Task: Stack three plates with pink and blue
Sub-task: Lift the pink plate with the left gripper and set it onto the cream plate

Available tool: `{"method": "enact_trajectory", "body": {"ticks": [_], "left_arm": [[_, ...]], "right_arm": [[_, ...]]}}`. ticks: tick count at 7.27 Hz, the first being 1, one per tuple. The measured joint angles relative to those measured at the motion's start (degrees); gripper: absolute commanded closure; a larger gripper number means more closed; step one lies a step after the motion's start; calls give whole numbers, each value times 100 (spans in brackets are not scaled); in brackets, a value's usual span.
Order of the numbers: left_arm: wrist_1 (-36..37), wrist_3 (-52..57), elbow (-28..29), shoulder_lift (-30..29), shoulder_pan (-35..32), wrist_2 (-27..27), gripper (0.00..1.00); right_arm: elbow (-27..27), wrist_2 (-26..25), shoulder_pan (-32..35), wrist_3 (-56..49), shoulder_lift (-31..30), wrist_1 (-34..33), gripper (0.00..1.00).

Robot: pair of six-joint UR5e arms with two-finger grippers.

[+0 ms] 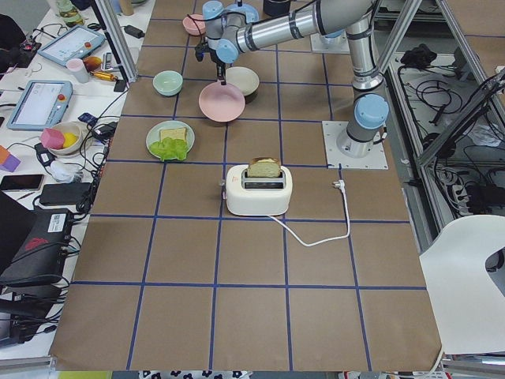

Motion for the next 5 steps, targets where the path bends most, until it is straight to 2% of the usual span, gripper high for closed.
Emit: {"method": "enact_trajectory", "body": {"ticks": [3, 5], "left_arm": [[-162, -1889, 426, -237, -999, -23, 100], [-139, -2353, 527, -392, -1218, -60, 100]], "right_arm": [[-37, -19, 5, 3, 19, -10, 100], [-56, -23, 6, 3, 26, -3, 100]]}}
